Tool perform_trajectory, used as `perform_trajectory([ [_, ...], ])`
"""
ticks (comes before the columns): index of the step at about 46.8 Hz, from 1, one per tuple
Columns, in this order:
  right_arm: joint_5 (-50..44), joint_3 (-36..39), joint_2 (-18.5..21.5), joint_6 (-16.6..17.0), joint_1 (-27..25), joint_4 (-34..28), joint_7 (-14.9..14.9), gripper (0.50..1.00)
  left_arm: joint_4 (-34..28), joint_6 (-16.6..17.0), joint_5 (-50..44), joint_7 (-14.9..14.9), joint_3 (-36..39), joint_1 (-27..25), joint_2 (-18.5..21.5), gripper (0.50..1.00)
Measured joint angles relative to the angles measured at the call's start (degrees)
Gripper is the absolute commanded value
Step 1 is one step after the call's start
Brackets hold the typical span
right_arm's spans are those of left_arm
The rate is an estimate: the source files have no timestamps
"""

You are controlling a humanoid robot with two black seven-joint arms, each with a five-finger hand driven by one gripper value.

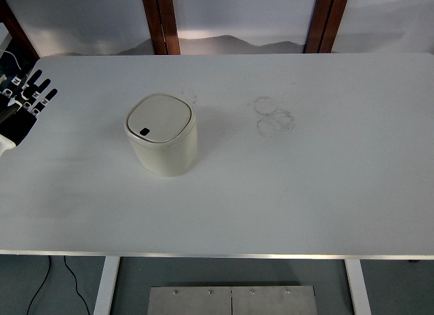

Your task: Open trash bin

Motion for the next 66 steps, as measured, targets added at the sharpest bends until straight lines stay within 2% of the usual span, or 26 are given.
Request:
perform_trajectory([
  [53,0.01,0.0,0.0,0.0,0.0,0.0,0.01,0.995,0.07,0.55,0.55,0.02,0.42,-2.27,0.88,1.0],
  [66,0.01,0.0,0.0,0.0,-0.01,0.0,0.01,0.995,0.1,0.55,5.04,0.04,0.43,-2.55,0.84,1.0],
])
